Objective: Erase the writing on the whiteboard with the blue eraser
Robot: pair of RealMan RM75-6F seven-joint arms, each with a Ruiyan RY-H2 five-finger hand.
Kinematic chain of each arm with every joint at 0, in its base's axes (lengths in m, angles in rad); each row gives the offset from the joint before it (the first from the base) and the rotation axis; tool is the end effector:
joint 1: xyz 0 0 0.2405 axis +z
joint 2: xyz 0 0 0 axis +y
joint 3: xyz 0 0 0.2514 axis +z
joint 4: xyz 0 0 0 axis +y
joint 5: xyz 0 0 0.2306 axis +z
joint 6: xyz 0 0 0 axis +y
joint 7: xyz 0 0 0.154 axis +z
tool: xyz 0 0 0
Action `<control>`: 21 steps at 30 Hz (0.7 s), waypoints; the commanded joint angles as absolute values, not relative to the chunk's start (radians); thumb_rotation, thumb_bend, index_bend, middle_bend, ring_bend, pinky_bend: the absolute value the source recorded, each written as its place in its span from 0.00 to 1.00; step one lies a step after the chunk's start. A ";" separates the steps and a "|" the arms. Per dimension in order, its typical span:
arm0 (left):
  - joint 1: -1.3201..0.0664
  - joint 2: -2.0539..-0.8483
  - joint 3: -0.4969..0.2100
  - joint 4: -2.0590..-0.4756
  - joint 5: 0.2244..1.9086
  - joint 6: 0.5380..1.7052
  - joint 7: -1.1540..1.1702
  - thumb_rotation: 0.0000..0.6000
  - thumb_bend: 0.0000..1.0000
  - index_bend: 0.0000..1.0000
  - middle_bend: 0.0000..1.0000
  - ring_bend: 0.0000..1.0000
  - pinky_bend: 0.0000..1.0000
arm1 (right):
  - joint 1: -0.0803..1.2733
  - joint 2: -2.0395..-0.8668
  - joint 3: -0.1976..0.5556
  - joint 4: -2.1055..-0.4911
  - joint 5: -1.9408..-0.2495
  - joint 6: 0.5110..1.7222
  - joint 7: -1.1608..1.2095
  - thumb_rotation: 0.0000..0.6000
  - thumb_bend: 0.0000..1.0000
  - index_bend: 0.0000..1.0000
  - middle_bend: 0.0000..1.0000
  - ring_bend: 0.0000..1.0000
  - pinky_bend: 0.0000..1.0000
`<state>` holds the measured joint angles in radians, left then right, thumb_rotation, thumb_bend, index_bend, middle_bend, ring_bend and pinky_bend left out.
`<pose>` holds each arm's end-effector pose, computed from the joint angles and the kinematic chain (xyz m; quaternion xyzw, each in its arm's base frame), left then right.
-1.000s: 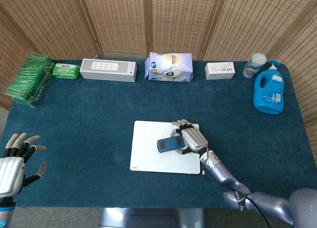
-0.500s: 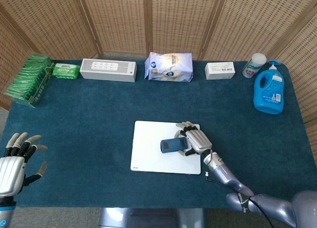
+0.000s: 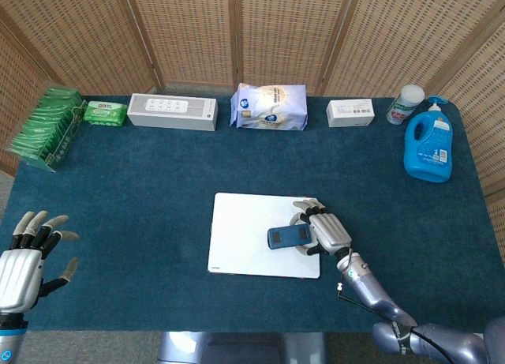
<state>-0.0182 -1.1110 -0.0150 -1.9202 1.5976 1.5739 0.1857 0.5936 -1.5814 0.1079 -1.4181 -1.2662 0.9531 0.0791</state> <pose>-0.2426 0.1616 0.1250 -0.5751 -0.4030 -0.4382 0.5610 -0.1917 -0.3133 -0.0587 0.6745 -0.5206 0.4029 0.3343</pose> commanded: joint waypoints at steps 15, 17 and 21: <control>0.001 -1.098 -0.009 -1.927 1.599 1.598 0.189 1.00 0.42 0.39 0.24 0.11 0.00 | 0.651 -1.639 0.141 -1.310 -1.349 0.918 0.189 1.00 0.24 0.59 0.13 0.00 0.00; 0.001 -1.098 -0.009 -1.928 1.599 1.599 0.189 1.00 0.42 0.39 0.24 0.11 0.00 | 0.655 -1.644 0.143 -1.298 -1.351 0.914 0.197 1.00 0.24 0.59 0.13 0.00 0.00; 0.003 -1.097 -0.009 -1.930 1.602 1.601 0.192 1.00 0.42 0.39 0.24 0.11 0.00 | 0.662 -1.655 0.144 -1.262 -1.347 0.897 0.221 1.00 0.24 0.59 0.13 0.00 0.00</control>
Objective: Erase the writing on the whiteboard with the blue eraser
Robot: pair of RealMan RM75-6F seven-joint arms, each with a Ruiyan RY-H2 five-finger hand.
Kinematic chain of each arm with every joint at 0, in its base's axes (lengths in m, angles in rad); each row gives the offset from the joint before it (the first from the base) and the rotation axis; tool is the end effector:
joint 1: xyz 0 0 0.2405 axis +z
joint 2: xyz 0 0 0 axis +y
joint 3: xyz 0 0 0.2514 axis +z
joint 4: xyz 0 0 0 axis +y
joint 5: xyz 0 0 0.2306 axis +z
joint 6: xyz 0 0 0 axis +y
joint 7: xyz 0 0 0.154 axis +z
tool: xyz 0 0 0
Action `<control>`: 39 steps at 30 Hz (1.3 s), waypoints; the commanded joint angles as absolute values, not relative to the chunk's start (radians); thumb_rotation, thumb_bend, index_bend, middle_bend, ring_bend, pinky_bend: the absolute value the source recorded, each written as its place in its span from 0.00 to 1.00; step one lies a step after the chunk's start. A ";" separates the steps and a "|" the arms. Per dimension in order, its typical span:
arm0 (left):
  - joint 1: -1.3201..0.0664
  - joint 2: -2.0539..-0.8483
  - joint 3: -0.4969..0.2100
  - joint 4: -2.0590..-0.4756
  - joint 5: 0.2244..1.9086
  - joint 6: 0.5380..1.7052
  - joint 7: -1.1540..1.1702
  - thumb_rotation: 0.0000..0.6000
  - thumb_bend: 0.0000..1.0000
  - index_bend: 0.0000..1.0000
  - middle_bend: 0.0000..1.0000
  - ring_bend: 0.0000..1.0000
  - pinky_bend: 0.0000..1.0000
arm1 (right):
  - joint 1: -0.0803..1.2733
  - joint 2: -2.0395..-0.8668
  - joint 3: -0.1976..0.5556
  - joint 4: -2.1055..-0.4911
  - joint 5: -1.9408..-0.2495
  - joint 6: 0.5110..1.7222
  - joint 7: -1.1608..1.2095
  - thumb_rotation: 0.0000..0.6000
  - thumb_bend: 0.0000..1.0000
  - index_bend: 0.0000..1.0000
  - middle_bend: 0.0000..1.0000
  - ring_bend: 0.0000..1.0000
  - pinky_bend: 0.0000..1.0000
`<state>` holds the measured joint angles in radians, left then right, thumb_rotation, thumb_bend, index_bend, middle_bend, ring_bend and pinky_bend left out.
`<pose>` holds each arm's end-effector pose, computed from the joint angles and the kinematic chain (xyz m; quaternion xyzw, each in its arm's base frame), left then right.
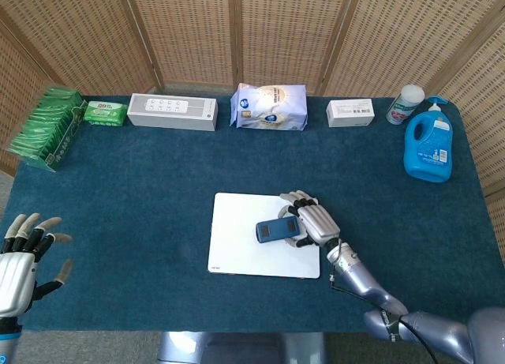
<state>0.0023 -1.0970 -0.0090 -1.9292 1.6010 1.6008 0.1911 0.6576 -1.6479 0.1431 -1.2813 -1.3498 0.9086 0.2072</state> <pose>-0.2448 0.1552 0.1314 -0.5678 -0.4006 -0.4350 0.5726 -0.1763 -0.3391 -0.0713 0.6833 -0.5079 0.4253 0.3071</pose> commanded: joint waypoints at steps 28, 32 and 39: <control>-0.009 -1.103 -0.015 -1.928 1.619 1.592 0.187 1.00 0.42 0.39 0.24 0.11 0.00 | 0.534 -1.586 0.068 -1.368 -1.348 0.991 0.185 1.00 0.24 0.59 0.13 0.00 0.00; -0.010 -1.103 -0.016 -1.926 1.619 1.591 0.186 1.00 0.42 0.39 0.24 0.11 0.00 | 0.522 -1.578 0.061 -1.385 -1.353 1.004 0.178 1.00 0.24 0.59 0.13 0.00 0.00; -0.006 -1.103 -0.013 -1.929 1.622 1.596 0.190 1.00 0.42 0.39 0.24 0.11 0.00 | 0.540 -1.586 0.083 -1.358 -1.365 0.988 0.207 1.00 0.24 0.59 0.11 0.00 0.00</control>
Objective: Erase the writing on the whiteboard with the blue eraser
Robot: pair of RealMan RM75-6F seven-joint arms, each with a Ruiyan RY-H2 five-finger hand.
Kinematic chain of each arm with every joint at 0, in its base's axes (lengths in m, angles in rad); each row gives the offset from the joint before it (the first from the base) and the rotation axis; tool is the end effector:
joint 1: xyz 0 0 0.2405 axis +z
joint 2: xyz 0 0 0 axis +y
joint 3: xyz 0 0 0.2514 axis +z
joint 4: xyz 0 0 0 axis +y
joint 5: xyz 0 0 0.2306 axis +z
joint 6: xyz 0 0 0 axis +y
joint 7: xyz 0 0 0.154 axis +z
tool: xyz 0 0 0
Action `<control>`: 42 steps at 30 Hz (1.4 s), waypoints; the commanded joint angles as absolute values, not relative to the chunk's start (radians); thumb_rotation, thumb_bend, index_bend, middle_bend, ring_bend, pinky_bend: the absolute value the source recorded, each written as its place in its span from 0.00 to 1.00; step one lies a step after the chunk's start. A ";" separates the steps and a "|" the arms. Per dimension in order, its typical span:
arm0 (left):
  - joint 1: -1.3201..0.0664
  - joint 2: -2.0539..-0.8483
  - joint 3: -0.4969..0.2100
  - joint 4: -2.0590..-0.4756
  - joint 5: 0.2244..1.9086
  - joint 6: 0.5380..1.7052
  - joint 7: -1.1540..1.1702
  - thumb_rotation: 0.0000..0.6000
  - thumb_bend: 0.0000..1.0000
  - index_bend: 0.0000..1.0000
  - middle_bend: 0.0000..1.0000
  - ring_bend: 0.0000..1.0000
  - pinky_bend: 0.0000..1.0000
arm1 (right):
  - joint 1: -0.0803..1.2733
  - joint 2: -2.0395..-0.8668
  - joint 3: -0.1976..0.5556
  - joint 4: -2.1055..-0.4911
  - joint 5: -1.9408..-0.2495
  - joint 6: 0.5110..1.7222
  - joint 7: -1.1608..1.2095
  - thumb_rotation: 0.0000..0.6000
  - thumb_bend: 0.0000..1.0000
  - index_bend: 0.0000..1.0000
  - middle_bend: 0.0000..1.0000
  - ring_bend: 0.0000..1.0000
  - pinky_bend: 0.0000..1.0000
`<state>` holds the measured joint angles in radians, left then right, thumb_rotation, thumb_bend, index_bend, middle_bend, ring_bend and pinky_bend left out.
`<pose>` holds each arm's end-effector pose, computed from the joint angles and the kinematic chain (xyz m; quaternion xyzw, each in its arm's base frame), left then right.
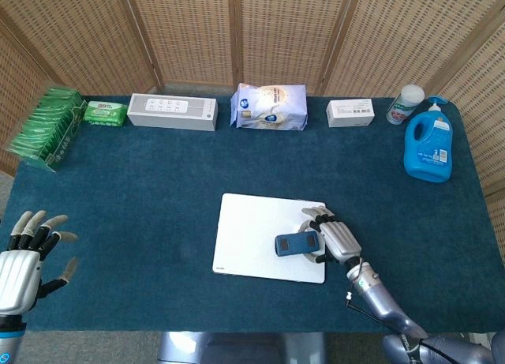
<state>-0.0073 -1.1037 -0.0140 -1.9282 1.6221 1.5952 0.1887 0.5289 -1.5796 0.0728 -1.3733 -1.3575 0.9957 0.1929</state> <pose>-0.2393 0.1584 0.1293 -0.5736 -0.3943 -0.4456 0.5630 -0.2165 -0.2980 -0.0554 0.6595 -0.5338 0.4131 0.3307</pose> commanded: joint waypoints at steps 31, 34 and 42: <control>0.002 -1.101 -0.011 -1.926 1.630 1.604 0.180 1.00 0.42 0.39 0.24 0.11 0.00 | 0.519 -1.577 0.057 -1.349 -1.371 0.977 0.221 1.00 0.24 0.59 0.09 0.00 0.00; -0.001 -1.103 -0.011 -1.924 1.630 1.600 0.178 1.00 0.42 0.39 0.24 0.11 0.00 | 0.509 -1.562 0.053 -1.380 -1.376 0.993 0.204 1.00 0.24 0.59 0.09 0.00 0.00; -0.007 -1.107 -0.013 -1.923 1.631 1.593 0.175 1.00 0.42 0.39 0.24 0.11 0.00 | 0.502 -1.524 0.068 -1.443 -1.378 1.020 0.172 1.00 0.24 0.59 0.09 0.00 0.00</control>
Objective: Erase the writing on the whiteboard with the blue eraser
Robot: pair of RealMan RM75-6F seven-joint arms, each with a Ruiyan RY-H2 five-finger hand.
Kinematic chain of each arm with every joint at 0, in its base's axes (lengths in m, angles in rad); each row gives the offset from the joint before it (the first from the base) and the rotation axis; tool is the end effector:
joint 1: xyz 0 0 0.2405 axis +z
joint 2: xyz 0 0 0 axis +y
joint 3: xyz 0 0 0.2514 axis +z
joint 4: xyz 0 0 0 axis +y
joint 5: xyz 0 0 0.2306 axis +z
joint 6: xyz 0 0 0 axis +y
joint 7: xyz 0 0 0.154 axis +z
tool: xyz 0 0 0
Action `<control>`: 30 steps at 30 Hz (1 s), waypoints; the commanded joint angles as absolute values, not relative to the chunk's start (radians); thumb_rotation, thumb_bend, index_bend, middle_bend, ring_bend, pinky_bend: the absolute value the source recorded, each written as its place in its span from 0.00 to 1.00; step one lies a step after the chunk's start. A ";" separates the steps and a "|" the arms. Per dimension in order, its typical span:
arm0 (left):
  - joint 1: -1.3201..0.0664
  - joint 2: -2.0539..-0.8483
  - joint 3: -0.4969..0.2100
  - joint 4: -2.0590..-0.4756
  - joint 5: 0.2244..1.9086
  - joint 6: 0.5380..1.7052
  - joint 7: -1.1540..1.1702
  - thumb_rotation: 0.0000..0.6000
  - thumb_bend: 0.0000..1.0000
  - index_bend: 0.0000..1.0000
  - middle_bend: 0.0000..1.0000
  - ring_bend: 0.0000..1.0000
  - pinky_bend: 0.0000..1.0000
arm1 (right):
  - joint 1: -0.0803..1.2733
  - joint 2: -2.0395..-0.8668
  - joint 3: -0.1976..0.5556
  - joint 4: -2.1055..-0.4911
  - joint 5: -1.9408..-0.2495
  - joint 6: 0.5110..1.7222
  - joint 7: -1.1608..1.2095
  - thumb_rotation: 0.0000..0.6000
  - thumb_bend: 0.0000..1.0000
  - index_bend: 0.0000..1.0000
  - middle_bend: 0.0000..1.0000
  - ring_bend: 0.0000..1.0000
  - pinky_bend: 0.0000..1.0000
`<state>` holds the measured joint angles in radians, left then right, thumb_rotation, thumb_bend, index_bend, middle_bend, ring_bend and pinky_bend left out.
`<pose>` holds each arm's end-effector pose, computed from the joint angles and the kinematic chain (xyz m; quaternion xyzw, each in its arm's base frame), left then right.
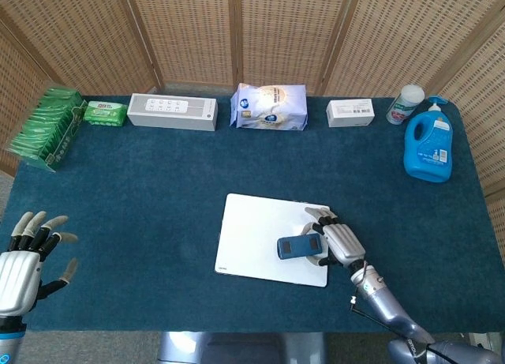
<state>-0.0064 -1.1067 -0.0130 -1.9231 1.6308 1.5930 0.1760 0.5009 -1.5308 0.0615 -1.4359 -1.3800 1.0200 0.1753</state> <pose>-0.2391 0.1579 0.1280 -0.5741 -0.3962 -0.4497 0.5579 -0.2183 -0.2875 -0.0431 0.6621 -0.5283 0.4148 0.3324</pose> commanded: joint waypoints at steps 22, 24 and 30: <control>0.009 -1.098 -0.005 -1.926 1.635 1.611 0.170 1.00 0.42 0.39 0.24 0.11 0.00 | 0.596 -1.588 0.115 -1.328 -1.340 0.881 0.243 1.00 0.24 0.59 0.09 0.00 0.00; 0.008 -1.098 -0.006 -1.926 1.636 1.610 0.169 1.00 0.42 0.39 0.24 0.11 0.00 | 0.592 -1.593 0.105 -1.329 -1.341 0.880 0.237 1.00 0.24 0.59 0.09 0.00 0.00; 0.006 -1.098 -0.008 -1.925 1.636 1.609 0.167 1.00 0.42 0.39 0.24 0.11 0.00 | 0.581 -1.595 0.092 -1.344 -1.342 0.891 0.223 1.00 0.24 0.59 0.09 0.00 0.00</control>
<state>0.0059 -1.0982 -0.0076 -1.9246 1.6364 1.6092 0.1667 0.5821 -1.5951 0.0935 -1.3429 -1.3412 0.8895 0.2238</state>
